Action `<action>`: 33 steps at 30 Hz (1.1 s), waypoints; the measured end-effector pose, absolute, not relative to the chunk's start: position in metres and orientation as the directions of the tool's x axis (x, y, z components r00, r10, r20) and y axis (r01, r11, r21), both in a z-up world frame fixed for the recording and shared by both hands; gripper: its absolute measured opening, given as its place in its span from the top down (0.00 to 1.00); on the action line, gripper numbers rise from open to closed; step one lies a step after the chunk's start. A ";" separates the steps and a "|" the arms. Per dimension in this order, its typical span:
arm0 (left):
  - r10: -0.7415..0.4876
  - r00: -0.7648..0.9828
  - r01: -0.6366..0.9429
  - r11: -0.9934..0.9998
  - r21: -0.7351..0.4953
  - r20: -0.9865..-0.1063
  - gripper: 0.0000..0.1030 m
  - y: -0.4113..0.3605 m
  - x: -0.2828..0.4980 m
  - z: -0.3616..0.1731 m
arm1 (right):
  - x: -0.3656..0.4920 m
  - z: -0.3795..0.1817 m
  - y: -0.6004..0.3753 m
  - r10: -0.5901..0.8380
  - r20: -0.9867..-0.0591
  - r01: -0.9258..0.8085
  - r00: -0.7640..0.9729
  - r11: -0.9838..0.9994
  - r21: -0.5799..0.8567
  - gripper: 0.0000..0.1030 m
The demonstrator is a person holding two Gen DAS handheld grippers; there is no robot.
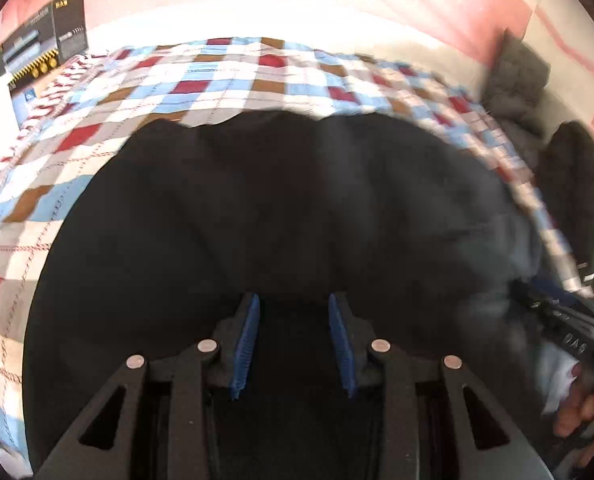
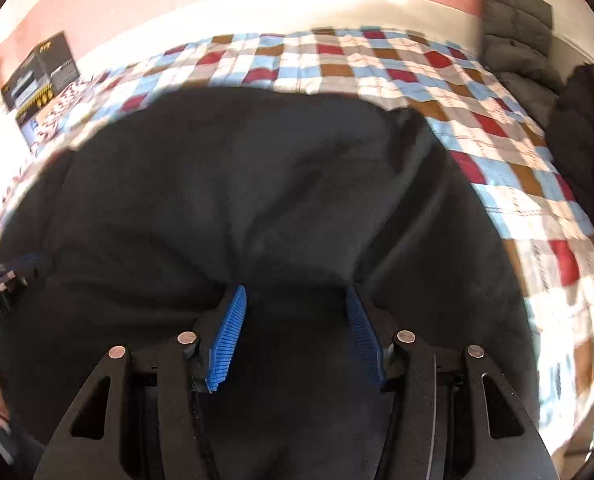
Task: Fold large clothes
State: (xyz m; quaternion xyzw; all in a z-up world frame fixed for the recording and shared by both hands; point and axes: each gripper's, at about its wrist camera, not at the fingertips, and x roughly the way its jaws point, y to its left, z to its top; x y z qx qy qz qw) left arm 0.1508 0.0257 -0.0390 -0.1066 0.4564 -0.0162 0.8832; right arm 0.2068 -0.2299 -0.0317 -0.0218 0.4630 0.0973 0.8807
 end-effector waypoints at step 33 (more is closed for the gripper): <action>-0.087 0.617 -0.177 0.953 -0.246 -0.782 0.75 0.088 0.119 -0.052 | 0.326 -0.073 -0.102 0.216 -0.914 -0.351 0.344 0.932 0.088 0.73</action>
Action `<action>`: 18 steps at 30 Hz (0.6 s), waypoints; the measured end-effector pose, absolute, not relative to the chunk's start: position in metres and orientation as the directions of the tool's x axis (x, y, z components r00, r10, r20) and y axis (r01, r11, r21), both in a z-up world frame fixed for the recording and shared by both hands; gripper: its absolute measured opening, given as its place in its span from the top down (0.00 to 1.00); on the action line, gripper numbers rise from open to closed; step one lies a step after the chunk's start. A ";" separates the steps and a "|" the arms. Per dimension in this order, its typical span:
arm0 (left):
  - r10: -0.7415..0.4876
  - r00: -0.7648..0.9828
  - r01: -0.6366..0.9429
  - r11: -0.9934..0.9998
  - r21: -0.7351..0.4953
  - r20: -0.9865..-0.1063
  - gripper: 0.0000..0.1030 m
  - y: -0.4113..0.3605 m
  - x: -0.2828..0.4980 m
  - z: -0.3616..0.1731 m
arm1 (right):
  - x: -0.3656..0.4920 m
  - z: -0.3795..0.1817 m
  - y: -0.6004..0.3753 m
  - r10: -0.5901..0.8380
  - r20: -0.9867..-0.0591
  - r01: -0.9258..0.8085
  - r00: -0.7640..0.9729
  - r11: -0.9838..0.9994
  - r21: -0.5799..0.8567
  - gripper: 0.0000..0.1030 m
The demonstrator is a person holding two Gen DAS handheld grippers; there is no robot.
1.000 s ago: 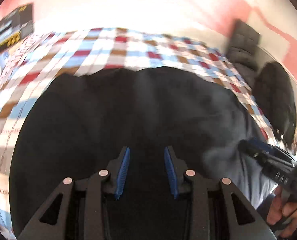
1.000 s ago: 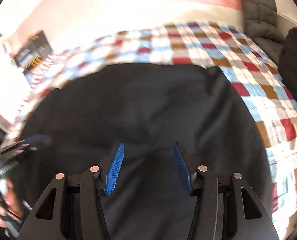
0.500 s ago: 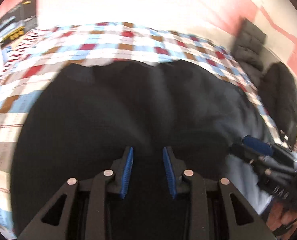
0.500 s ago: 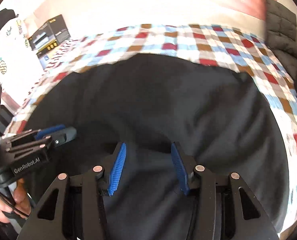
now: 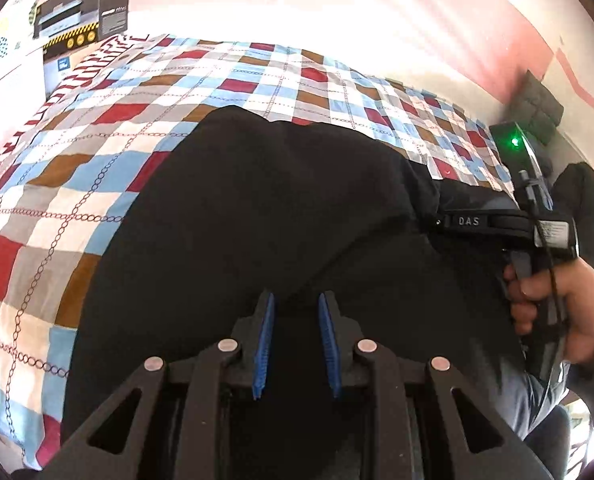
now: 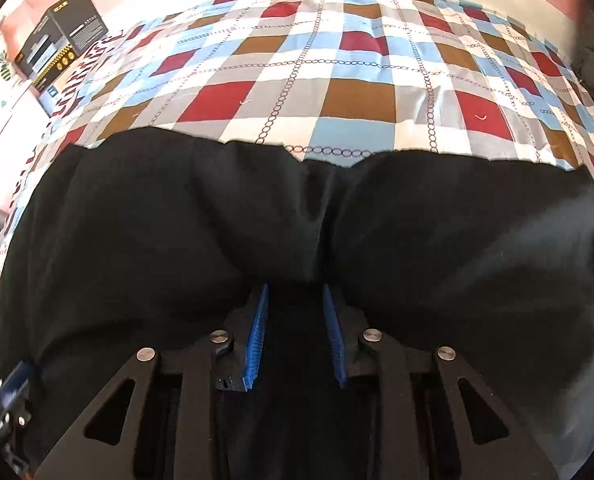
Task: Fold large clothes
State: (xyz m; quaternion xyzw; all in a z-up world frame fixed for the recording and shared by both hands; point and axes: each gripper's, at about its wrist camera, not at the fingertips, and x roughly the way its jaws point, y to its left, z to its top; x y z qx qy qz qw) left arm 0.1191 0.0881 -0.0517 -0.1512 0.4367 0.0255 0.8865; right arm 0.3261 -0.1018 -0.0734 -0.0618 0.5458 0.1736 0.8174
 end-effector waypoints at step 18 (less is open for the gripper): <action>-0.126 0.639 -0.360 0.823 -0.440 -0.759 0.45 0.202 0.073 -0.060 | 0.146 -0.038 -0.114 0.371 -0.846 -0.434 0.382 0.880 0.190 0.78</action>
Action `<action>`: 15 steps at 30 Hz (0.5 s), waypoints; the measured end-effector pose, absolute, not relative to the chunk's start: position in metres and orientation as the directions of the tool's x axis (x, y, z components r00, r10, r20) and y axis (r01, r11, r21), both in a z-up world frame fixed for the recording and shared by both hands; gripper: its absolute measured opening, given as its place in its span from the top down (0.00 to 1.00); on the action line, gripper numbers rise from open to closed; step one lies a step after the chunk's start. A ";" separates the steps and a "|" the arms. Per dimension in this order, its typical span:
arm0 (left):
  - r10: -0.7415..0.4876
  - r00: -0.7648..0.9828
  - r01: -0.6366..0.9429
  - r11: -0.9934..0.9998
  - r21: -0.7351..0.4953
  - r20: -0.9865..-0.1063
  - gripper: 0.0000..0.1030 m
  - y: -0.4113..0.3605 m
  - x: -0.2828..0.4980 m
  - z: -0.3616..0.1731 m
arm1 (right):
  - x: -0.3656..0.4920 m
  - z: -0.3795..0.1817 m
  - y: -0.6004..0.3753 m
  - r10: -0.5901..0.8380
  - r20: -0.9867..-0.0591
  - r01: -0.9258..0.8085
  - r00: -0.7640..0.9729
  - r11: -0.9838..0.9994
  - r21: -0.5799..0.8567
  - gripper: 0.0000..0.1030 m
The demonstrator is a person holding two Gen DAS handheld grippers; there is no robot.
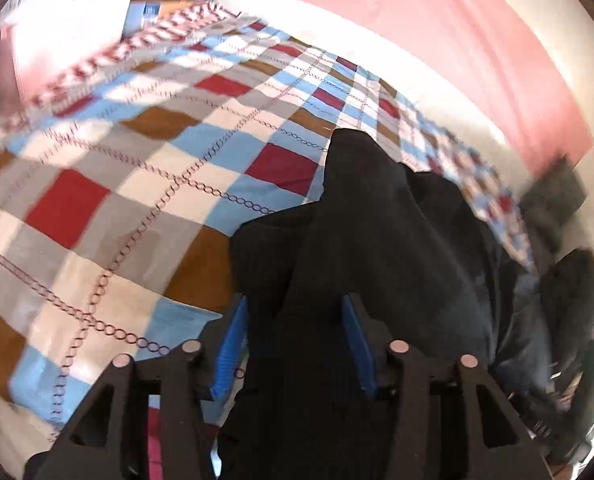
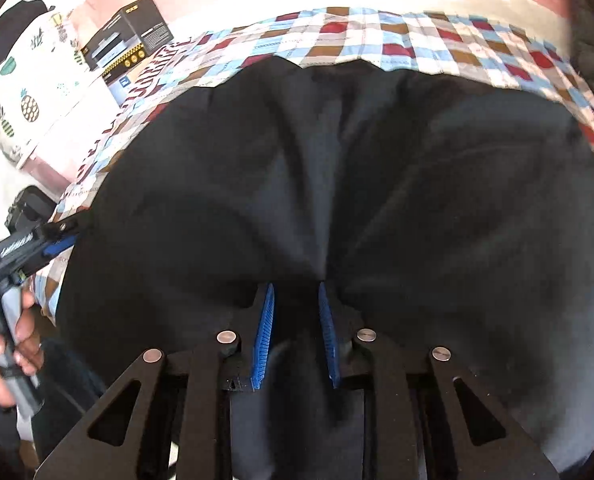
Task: Fold large clothes
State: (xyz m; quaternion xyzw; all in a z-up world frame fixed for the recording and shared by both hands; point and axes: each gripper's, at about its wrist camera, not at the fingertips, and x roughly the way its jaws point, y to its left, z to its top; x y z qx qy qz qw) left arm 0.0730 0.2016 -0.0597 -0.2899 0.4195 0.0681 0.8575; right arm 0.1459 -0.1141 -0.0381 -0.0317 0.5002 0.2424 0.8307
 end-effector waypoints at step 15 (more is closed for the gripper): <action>-0.416 0.622 -0.324 0.635 -0.701 -0.664 0.25 0.215 0.089 -0.117 | 0.173 -0.042 -0.096 0.335 -0.855 -0.434 0.397 0.889 0.146 0.78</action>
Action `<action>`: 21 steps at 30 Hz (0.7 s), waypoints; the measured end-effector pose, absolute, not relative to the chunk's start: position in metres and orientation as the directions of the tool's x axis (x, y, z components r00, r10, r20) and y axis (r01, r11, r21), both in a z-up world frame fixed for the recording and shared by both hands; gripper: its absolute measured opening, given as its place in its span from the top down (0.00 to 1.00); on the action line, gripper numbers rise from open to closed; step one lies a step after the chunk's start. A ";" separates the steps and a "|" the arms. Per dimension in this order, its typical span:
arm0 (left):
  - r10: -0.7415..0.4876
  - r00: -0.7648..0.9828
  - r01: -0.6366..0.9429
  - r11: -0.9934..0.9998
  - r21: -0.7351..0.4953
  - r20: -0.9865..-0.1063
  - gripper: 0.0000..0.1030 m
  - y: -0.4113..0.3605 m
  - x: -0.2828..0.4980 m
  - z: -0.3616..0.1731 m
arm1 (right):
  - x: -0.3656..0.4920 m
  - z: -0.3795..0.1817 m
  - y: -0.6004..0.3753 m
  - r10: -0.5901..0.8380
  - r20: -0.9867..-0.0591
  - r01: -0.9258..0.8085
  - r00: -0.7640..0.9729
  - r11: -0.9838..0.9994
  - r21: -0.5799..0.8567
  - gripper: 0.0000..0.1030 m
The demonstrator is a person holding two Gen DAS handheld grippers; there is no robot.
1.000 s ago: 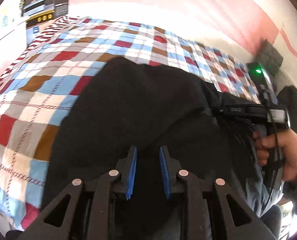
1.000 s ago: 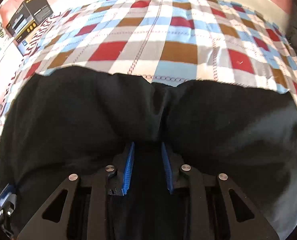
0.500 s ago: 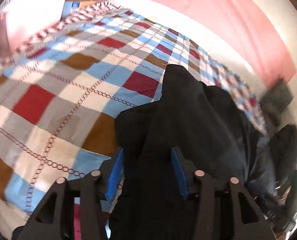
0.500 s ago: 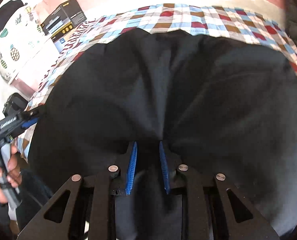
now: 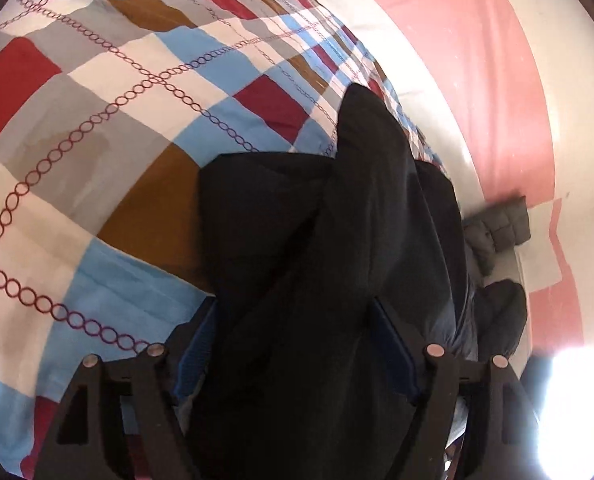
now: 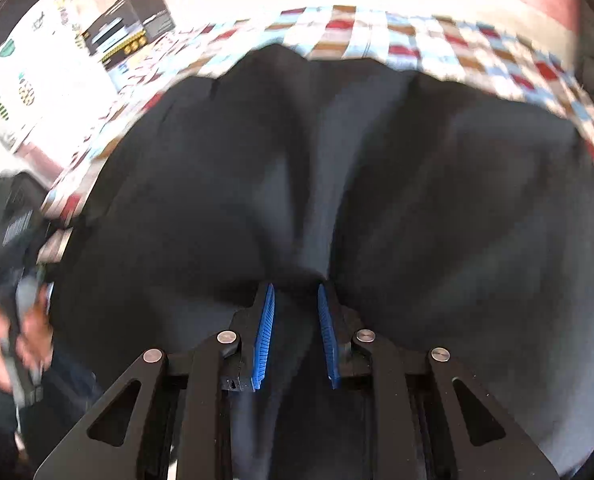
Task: Fold large clothes
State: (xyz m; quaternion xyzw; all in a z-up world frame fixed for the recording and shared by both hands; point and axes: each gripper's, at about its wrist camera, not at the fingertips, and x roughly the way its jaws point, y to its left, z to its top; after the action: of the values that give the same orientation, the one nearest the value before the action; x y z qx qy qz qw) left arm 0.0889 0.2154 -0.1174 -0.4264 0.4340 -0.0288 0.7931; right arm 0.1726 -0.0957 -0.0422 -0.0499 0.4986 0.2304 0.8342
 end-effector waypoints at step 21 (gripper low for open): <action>-0.504 0.566 -0.245 0.653 -0.716 -0.653 0.69 0.205 0.100 -0.103 | 0.155 -0.065 -0.133 0.452 -0.845 -0.324 0.286 0.875 0.358 0.99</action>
State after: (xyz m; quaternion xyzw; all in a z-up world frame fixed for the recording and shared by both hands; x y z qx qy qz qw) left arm 0.1002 0.2048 -0.1031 -0.4081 0.4586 -0.0824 0.7850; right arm 0.1553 -0.1328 -0.0652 0.0584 0.5459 0.2426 0.7999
